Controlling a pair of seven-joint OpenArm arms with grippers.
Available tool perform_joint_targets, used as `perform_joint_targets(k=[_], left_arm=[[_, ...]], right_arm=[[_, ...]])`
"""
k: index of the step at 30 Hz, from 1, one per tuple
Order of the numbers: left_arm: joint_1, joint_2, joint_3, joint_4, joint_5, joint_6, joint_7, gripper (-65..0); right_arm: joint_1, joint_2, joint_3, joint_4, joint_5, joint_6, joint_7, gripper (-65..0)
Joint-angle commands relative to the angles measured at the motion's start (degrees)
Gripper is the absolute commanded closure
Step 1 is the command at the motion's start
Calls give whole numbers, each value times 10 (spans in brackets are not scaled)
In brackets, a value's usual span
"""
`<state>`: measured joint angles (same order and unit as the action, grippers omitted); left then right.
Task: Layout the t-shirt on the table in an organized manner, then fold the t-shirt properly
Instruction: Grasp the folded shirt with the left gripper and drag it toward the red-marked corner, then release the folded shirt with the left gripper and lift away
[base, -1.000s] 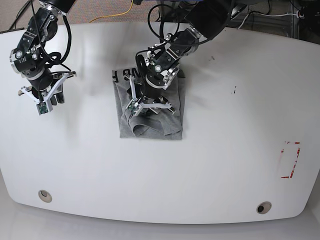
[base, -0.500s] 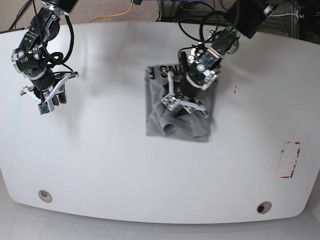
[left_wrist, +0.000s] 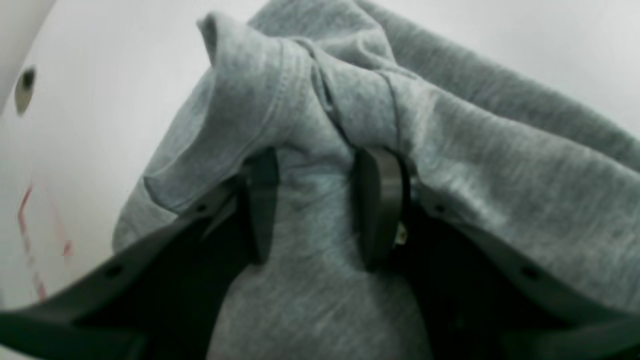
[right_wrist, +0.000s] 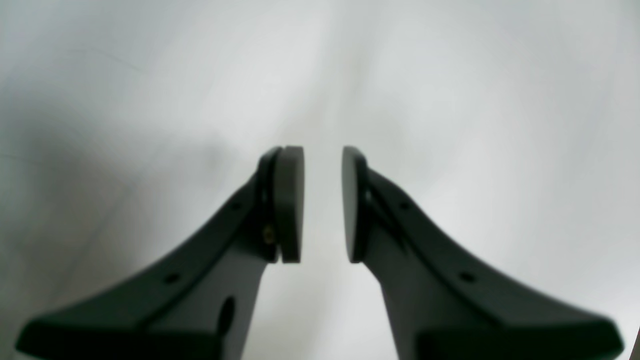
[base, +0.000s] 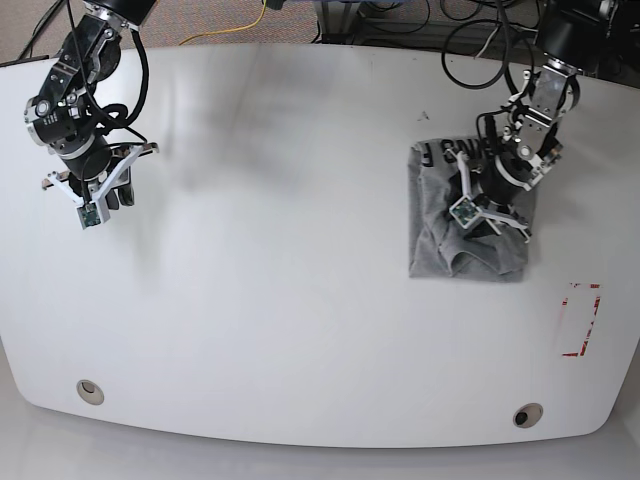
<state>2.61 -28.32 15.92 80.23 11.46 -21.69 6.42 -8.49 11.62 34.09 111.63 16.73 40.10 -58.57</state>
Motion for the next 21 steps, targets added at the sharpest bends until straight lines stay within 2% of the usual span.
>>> perform_joint_targets(k=[1,10,14,21], left_arm=[[10,-27,-33,-31,29,-50,60,-250],[-5,-79,-120,-113,29,-138,19,-250],[-42,-102,-126,-164,29,-159,-4,-250],[-89,-143,-126,-261,28,-164,-50,-250]], right_arm=[[5,8,3,10,6,-1,12,-125],[-8,3,4,12,41,-1,11,-124],[-15,4,4,20,56,-1,11,-124],[-30,2,4,31,56,-1,11,-124]])
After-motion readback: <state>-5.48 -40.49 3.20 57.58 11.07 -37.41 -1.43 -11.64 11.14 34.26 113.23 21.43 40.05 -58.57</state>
